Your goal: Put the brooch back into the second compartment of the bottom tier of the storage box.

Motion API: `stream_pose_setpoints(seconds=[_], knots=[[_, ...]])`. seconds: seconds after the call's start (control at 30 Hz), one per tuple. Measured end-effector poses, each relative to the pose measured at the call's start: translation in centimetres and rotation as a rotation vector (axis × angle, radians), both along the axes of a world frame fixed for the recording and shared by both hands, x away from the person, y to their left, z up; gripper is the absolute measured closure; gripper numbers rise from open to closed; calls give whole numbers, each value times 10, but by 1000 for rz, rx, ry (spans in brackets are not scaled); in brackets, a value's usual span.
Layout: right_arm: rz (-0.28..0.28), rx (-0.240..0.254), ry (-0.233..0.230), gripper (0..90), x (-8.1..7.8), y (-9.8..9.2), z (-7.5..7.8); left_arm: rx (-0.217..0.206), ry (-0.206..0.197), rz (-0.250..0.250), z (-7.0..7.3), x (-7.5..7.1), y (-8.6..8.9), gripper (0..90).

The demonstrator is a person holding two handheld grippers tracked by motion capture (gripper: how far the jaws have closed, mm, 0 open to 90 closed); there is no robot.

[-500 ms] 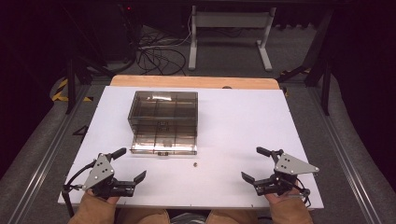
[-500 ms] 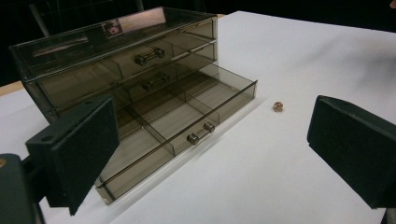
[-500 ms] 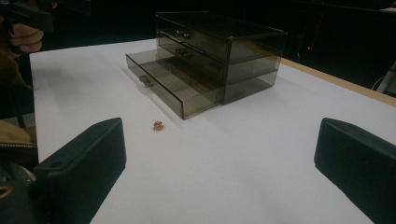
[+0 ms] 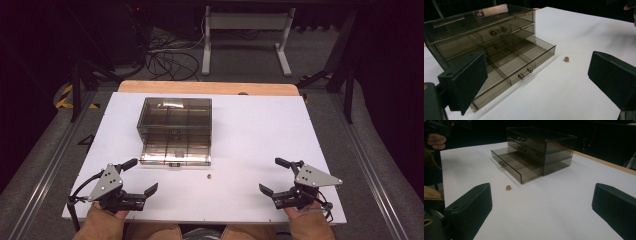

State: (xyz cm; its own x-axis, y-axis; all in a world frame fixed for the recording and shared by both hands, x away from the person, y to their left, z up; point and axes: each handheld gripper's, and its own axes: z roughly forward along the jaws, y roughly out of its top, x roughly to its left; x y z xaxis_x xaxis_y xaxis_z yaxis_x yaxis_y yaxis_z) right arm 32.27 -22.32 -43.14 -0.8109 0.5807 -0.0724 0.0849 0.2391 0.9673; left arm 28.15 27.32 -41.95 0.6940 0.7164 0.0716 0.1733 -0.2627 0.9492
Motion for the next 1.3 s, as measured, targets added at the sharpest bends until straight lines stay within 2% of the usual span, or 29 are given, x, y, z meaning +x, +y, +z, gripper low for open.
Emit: stream_pose_setpoints(seconds=[0.3,0.47,0.53,0.57,0.67,0.7,0.8,0.87,0.93,1.07,1.17,1.3], knots=[[7,3,6,39,0,1,-1,4,5,-52,5,0,-3,41],[10,-3,7,42,0,3,-1,7,18,-61,10,2,-5,42],[12,-8,10,42,0,4,-2,22,14,-61,12,4,-7,43],[12,-8,11,43,1,4,-2,24,33,-70,14,5,-10,44],[13,-10,13,45,1,4,-2,45,33,-73,16,8,-13,45],[12,-10,14,45,0,4,-2,39,57,-81,18,10,-16,45],[12,-8,15,45,1,4,-3,53,74,-82,22,15,-21,45],[12,-10,16,46,1,4,-3,46,86,-89,22,17,-24,45],[14,-12,16,45,1,5,-3,47,98,-115,24,23,-31,44],[12,-11,17,45,1,5,-4,62,97,-138,27,28,-40,45],[14,-9,19,46,2,5,-4,102,86,-160,31,31,-54,44],[14,-9,18,46,1,4,-4,106,90,-181,33,36,-65,44]])
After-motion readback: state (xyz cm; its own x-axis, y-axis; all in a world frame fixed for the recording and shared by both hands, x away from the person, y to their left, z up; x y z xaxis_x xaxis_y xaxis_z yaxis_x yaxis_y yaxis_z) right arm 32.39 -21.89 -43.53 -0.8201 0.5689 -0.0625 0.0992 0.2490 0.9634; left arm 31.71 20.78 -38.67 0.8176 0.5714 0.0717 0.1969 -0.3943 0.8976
